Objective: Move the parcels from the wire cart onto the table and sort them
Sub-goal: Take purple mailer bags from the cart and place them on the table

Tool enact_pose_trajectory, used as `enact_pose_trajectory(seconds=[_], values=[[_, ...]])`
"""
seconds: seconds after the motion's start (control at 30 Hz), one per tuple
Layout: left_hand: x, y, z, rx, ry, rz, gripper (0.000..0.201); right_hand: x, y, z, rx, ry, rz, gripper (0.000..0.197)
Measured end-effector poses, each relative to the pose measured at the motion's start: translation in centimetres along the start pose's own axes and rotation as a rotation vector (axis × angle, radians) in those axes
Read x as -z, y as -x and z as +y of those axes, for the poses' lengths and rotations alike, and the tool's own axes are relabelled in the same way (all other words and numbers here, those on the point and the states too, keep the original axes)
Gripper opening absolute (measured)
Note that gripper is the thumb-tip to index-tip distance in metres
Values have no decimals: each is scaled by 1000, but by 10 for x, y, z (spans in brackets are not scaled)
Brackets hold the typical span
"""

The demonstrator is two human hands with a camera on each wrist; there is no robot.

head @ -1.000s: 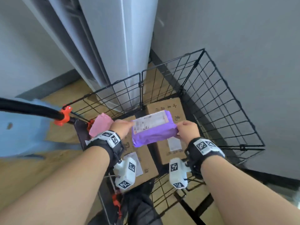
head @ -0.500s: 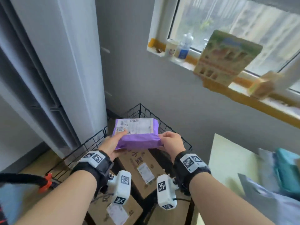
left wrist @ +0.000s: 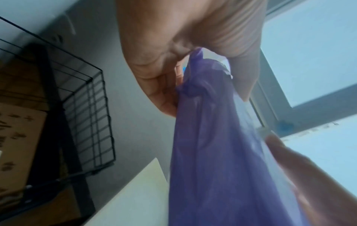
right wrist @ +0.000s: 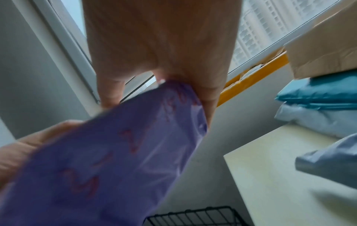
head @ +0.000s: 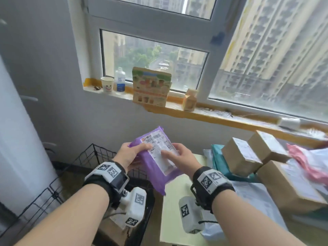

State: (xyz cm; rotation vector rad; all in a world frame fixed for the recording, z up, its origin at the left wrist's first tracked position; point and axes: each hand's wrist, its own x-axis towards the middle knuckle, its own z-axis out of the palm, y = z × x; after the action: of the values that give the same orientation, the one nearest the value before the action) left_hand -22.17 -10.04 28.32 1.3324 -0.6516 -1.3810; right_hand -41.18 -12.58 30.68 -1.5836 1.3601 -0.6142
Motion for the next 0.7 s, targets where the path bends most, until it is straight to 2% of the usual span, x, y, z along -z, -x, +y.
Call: enact_pose_trajectory(seconds=[0.07, 0.13, 0.27, 0.33, 0.43, 0.63, 0.7], values=[[-42, -4, 5, -15, 5, -16, 50, 25, 0, 8, -7, -64, 21, 45], [-82, -11, 9, -20, -4, -20, 44, 55, -1, 16, -25, -156, 56, 46], [-160, -20, 17, 1, -20, -127, 49, 133, -1, 31, -69, -228, 183, 51], [-200, -21, 22, -2, -29, -185, 46, 173, -1, 39, -95, -221, 221, 52], [-256, -20, 24, -12, -71, -243, 45, 226, 3, 51, -115, -201, 297, 45], [-331, -20, 10, 55, -199, -362, 40, 297, 20, 83, -216, -153, 365, 36], [-343, -17, 0, 83, -243, -381, 41, 307, 24, 95, -275, -85, 362, 41]])
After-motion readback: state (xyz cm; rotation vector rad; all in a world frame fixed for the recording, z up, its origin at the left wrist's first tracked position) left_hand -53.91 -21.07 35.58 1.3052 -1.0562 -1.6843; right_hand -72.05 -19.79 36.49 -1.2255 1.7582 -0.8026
